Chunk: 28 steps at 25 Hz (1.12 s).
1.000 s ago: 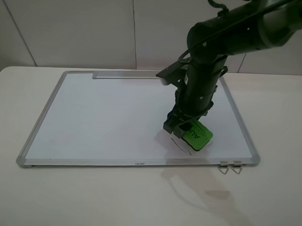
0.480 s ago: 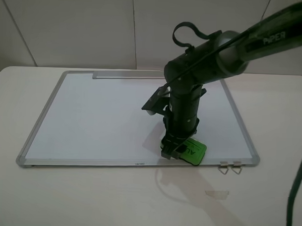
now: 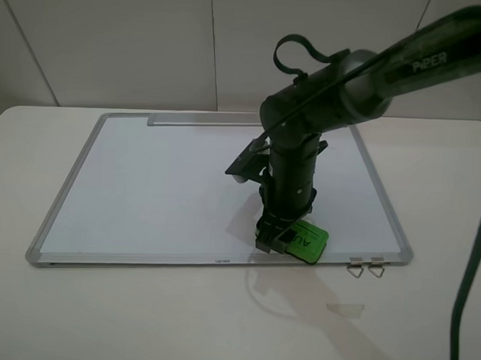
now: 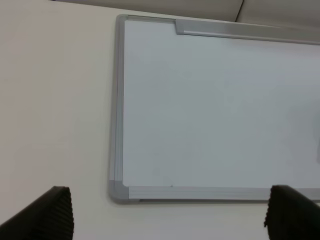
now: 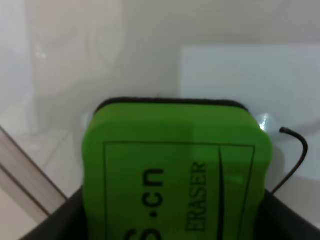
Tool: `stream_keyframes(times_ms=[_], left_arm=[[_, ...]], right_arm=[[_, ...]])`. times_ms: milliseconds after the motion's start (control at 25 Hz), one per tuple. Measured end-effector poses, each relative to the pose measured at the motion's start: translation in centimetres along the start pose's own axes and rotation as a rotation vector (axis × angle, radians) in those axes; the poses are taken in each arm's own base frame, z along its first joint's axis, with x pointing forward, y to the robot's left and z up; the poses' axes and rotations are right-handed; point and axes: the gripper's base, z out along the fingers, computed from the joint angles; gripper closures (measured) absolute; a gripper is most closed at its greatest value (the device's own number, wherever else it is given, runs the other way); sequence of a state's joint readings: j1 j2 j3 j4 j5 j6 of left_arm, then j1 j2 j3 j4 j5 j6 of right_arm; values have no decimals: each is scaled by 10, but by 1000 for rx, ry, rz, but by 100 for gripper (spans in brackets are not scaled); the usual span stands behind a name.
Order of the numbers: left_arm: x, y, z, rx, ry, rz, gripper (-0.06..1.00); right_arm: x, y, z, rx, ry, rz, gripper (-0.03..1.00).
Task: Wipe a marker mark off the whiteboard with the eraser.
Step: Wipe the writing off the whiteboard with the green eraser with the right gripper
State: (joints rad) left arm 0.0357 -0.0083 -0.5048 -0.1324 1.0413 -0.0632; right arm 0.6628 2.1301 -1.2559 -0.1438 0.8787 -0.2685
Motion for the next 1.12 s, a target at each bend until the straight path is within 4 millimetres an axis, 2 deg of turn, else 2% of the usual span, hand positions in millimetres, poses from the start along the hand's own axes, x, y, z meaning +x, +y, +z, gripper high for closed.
stream_keyframes(times_ms=[240,400,600,920,1120], left_arm=[[0,0,0,0,0,0,16],[0,0,0,0,0,0,16],[0,0,0,0,0,0,16],[0,0,0,3,0,7,16],[0,0,0,3,0,9,16]], right_arm=[[0,-1,1,12,-2,-9,37],[0,-9,4,6,-8,18,37],[5,-31,6,-2,-59,105,37],[21,-81,10,75,-138,191,37],[22,-86,12,62,-158,227,37]])
